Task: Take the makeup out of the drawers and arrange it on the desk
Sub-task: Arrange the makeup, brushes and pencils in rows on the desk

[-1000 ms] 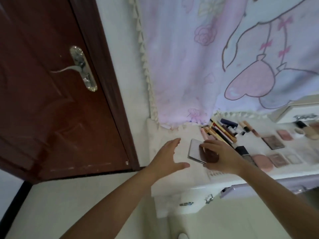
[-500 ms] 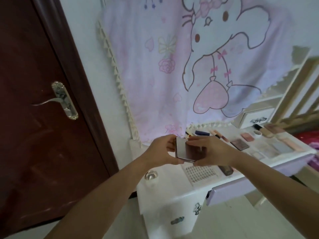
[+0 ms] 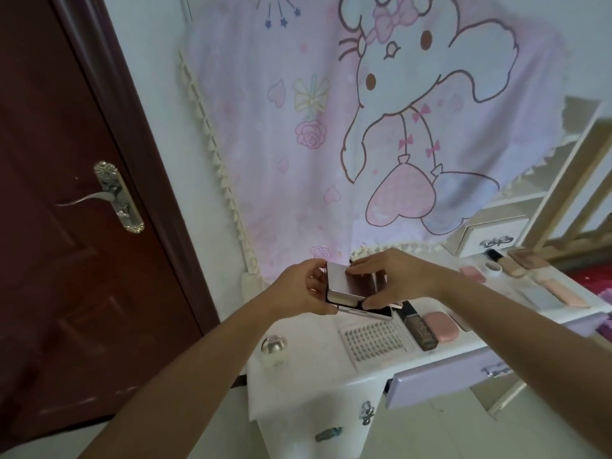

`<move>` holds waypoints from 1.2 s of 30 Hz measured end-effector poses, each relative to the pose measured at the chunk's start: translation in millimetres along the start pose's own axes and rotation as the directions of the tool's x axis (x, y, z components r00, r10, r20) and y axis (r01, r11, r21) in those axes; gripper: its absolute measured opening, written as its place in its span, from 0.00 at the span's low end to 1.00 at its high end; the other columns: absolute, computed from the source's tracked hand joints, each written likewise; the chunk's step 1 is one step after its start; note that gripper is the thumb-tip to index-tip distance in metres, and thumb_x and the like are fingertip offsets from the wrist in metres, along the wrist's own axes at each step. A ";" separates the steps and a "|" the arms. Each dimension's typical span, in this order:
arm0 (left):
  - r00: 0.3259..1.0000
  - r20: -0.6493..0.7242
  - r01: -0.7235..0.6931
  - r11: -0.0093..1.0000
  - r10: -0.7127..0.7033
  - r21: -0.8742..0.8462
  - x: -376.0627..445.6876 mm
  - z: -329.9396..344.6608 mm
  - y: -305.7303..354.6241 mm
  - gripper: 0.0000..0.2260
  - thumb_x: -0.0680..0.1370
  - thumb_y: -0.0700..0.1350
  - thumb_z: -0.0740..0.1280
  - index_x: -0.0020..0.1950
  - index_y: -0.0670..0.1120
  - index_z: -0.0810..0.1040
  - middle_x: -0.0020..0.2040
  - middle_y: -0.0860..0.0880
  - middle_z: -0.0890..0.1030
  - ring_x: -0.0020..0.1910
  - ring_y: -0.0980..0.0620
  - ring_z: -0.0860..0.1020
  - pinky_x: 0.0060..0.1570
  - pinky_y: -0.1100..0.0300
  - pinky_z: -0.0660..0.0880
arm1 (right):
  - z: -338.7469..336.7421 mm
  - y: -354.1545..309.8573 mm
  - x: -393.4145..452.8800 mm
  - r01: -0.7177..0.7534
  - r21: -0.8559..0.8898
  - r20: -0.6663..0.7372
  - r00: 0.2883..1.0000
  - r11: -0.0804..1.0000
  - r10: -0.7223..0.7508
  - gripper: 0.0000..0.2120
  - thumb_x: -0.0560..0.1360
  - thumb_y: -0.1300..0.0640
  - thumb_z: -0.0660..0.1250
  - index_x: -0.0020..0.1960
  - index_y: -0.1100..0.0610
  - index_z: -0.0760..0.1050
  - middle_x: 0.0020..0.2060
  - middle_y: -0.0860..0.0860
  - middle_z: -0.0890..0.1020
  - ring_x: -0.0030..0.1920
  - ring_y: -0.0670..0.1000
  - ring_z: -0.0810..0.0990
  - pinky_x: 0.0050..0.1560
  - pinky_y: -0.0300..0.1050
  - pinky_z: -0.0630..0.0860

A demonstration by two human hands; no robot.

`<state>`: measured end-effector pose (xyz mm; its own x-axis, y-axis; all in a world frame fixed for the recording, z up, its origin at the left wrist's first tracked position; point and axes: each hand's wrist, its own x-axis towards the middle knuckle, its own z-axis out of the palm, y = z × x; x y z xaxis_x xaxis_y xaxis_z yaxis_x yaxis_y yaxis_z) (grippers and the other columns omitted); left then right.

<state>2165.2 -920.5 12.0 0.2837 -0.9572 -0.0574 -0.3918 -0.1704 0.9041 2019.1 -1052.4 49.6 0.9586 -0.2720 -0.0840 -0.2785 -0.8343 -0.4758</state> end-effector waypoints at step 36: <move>0.704 -0.297 0.610 0.763 -0.645 -0.214 -9.1 100.9 -172.9 0.17 0.70 0.34 0.70 0.59 0.42 0.76 0.52 0.41 0.82 0.48 0.48 0.78 0.43 0.66 0.69 | 186.3 91.5 106.8 -0.392 0.212 0.120 0.919 0.895 0.374 0.17 0.79 0.53 0.55 0.54 0.66 0.76 0.49 0.63 0.81 0.51 0.60 0.77 0.48 0.44 0.67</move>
<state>2142.0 -906.0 -186.5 0.7121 -0.4944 -0.4985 0.0612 -0.6636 0.7455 2107.0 -1068.4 -166.0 0.7842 -0.5050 -0.3605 -0.6127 -0.5386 -0.5784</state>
